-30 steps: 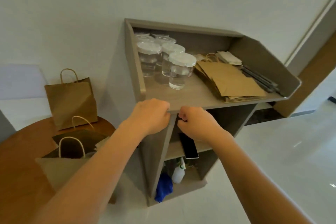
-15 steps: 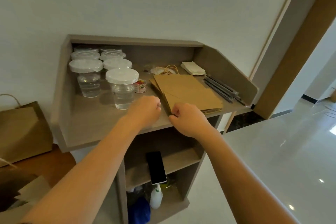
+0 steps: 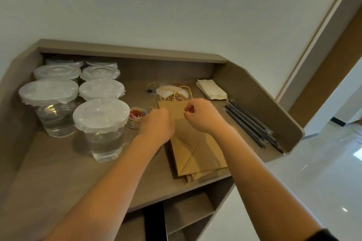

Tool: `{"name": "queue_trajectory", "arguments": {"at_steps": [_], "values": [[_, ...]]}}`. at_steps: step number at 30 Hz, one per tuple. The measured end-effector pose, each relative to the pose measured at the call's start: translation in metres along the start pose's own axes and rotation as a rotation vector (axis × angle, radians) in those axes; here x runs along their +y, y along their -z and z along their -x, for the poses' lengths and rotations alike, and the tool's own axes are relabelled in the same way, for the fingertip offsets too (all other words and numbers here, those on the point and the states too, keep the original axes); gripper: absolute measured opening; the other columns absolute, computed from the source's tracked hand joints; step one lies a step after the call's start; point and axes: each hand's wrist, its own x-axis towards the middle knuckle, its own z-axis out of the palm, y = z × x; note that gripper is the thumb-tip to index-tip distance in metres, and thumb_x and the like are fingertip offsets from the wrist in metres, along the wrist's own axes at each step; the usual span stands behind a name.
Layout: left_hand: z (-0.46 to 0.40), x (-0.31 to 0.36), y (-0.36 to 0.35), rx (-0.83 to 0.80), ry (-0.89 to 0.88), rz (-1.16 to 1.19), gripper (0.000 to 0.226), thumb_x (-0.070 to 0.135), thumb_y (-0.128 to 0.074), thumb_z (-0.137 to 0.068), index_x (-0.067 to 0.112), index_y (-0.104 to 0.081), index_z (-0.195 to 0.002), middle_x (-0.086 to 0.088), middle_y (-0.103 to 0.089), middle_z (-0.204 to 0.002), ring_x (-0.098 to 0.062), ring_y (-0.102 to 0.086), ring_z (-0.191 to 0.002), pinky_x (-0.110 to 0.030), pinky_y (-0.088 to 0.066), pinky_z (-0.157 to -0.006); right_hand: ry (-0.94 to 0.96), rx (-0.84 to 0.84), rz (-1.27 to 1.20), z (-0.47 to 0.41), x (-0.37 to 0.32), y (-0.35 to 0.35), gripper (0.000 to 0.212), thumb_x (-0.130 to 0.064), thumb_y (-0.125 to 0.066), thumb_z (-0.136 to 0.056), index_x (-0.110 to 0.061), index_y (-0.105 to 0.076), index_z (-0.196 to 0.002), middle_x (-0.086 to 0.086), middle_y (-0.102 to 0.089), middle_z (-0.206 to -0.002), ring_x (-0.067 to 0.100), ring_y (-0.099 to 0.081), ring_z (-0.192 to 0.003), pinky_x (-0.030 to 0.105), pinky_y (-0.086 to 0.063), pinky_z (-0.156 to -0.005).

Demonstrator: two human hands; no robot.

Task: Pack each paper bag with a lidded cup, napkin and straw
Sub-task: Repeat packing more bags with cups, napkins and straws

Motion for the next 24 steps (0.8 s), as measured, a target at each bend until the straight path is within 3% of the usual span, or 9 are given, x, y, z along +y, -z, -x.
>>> {"name": "queue_trajectory", "arguments": {"at_steps": [6, 10, 15, 19, 24], "values": [[-0.046, 0.046, -0.01, 0.02, -0.085, -0.019, 0.015, 0.014, -0.047, -0.094, 0.015, -0.061, -0.1, -0.005, -0.061, -0.092, -0.02, -0.056, -0.083, -0.03, -0.043, -0.065, -0.078, 0.077, -0.034, -0.03, 0.053, 0.013, 0.013, -0.018, -0.053, -0.092, -0.015, -0.061, -0.101, 0.002, -0.062, -0.094, 0.016, -0.059, -0.089, 0.028, -0.05, -0.079], [-0.081, 0.072, -0.026, 0.005, -0.122, 0.004, 0.014, 0.012, -0.048, -0.092, 0.014, -0.062, -0.096, -0.006, -0.062, -0.092, -0.023, -0.059, -0.085, -0.036, -0.053, -0.076, -0.111, 0.133, -0.072, -0.052, 0.085, 0.019, 0.014, -0.017, -0.052, -0.093, -0.013, -0.062, -0.101, 0.0, -0.059, -0.091, 0.013, -0.056, -0.085, 0.024, -0.046, -0.075], [-0.124, 0.093, -0.043, -0.022, -0.105, -0.018, 0.015, 0.013, -0.048, -0.092, 0.013, -0.063, -0.096, -0.005, -0.062, -0.09, -0.021, -0.058, -0.083, -0.033, -0.049, -0.07, -0.182, 0.173, -0.101, -0.095, 0.132, 0.017, 0.017, -0.017, -0.05, -0.095, -0.01, -0.062, -0.105, 0.006, -0.063, -0.098, 0.017, -0.058, -0.088, 0.028, -0.048, -0.079], [-0.16, 0.106, -0.054, -0.058, -0.082, -0.015, 0.017, 0.013, -0.05, -0.093, 0.013, -0.065, -0.101, -0.008, -0.065, -0.095, -0.023, -0.062, -0.086, -0.038, -0.054, -0.081, -0.228, 0.172, -0.071, -0.14, 0.168, 0.008, 0.019, -0.017, -0.05, -0.096, -0.008, -0.063, -0.105, 0.009, -0.064, -0.102, 0.022, -0.06, -0.091, 0.035, -0.053, -0.082], [-0.196, 0.119, -0.066, -0.057, -0.066, -0.003, 0.02, 0.014, -0.051, -0.094, 0.013, -0.063, -0.11, -0.007, -0.064, -0.103, -0.021, -0.061, -0.093, -0.033, -0.053, -0.084, -0.19, 0.17, -0.028, -0.187, 0.192, -0.005, 0.029, -0.021, -0.052, -0.095, -0.004, -0.061, -0.117, 0.014, -0.058, -0.121, 0.03, -0.055, -0.109, 0.039, -0.047, -0.091]]}}
